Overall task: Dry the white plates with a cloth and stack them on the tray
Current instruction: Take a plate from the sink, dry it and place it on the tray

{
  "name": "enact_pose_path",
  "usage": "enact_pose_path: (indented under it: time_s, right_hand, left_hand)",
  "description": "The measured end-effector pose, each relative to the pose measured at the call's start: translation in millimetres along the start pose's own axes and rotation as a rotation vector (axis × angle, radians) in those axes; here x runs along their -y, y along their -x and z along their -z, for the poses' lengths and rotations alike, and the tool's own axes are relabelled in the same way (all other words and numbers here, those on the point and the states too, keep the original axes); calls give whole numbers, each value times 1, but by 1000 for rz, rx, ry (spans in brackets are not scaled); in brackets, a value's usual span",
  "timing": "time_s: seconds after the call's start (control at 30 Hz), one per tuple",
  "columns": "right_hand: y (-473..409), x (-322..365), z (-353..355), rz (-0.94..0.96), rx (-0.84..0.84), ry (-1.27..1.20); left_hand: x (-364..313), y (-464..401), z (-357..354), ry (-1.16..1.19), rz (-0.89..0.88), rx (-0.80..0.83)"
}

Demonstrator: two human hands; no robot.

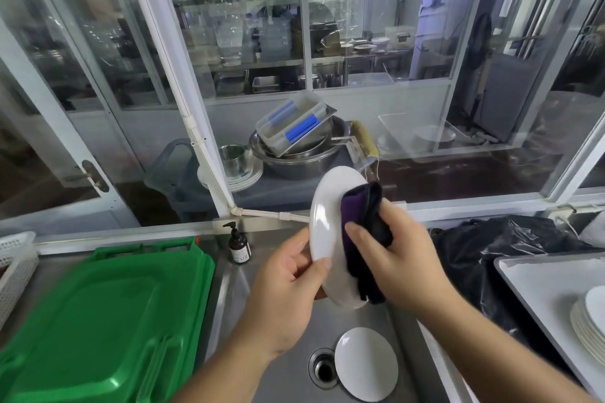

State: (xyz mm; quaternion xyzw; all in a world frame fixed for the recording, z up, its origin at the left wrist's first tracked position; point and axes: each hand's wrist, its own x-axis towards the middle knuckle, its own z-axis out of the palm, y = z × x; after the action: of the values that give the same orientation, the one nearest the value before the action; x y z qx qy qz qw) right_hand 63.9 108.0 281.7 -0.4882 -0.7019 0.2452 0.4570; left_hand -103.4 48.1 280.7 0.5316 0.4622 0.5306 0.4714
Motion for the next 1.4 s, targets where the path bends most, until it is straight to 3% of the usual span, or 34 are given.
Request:
enact_pose_path:
  time_s: [0.2, 0.47, 0.67, 0.77, 0.87, 1.17, 1.4]
  right_hand:
    - [-42, -13, 13, -94, -74, 53]
    - [-24, -31, -1, -313, 11, 115]
    - [12, 1, -14, 5, 112, 28]
    - [-2, 10, -8, 172, 91, 116]
    - [-28, 10, -1, 218, 58, 174]
    - [-63, -22, 12, -227, 82, 85]
    - [-31, -54, -13, -728, -7, -479]
  left_hand:
    - [-1, 6, 0, 31, -27, -1]
    - [9, 4, 4, 21, 18, -74]
    - [15, -1, 9, 42, 88, -51]
    - [15, 1, 13, 31, 102, -31]
    - [12, 4, 13, 11, 101, 22]
    - [14, 10, 8, 109, 26, -102]
    - [9, 1, 10, 113, -73, -218]
